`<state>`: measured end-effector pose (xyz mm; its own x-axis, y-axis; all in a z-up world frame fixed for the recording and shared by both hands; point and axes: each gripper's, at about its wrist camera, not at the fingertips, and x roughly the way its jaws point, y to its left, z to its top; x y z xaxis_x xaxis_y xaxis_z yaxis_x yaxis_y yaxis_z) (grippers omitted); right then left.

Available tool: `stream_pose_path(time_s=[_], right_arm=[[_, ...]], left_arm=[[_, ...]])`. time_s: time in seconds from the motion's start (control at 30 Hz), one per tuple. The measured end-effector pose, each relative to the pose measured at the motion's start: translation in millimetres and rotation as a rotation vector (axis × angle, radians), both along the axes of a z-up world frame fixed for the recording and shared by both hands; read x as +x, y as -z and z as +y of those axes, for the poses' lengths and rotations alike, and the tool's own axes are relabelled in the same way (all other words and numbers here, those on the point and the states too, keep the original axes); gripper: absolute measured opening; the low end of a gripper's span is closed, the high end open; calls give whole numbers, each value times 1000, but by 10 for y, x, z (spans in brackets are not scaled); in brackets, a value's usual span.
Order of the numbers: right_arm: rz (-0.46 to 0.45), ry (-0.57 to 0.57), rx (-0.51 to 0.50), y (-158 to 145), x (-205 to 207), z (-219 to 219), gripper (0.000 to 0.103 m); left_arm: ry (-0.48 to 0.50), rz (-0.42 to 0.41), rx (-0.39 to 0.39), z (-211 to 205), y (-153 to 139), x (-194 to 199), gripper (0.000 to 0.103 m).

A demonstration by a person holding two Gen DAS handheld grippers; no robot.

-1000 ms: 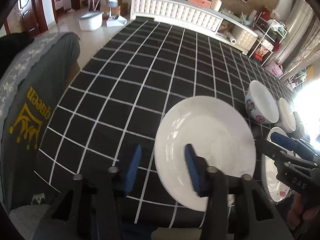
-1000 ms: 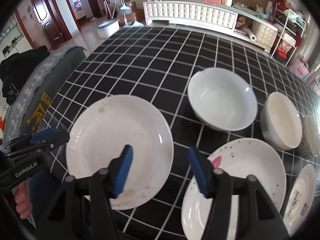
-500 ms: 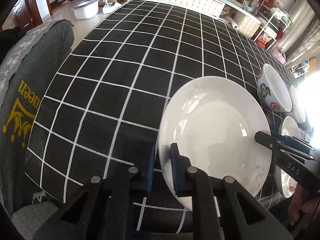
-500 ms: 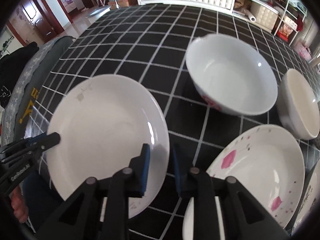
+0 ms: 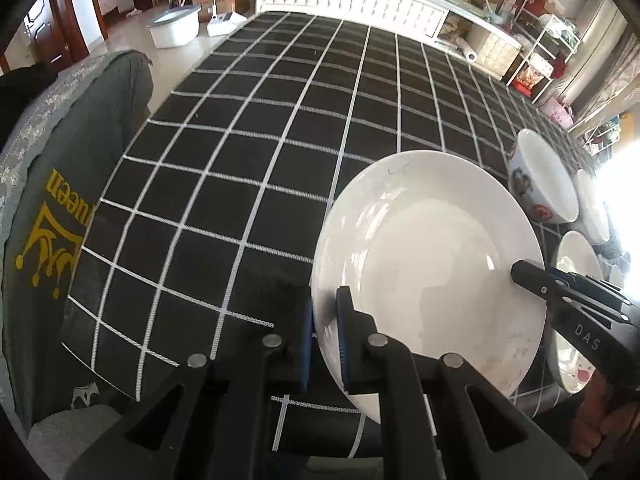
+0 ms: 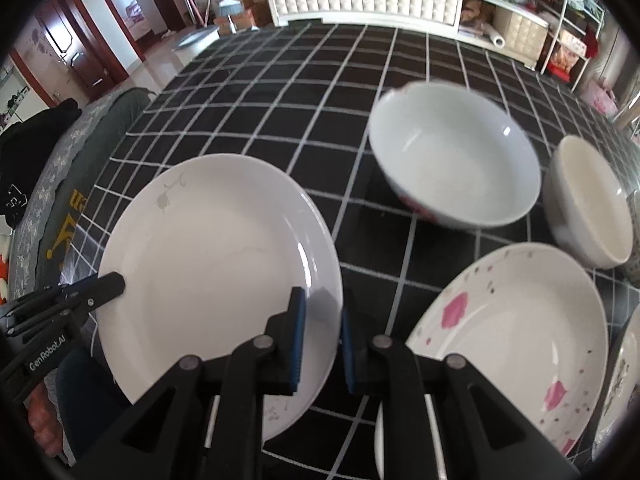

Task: Organize plates and bowls

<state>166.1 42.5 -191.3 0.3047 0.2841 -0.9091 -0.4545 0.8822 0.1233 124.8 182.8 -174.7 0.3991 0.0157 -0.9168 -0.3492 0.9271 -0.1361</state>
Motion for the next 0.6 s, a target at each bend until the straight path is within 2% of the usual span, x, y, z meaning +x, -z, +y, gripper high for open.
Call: stream_pose_path(time_s=[0.2,0.6], right_arm=[[19,-11,21,-55,-7,32,20],[68,-5,-21,182,45,137,20]], left_arm=[[-21,-12,-3,76,-59,-43,10],[-37,29,-25,109,139,-55,9]])
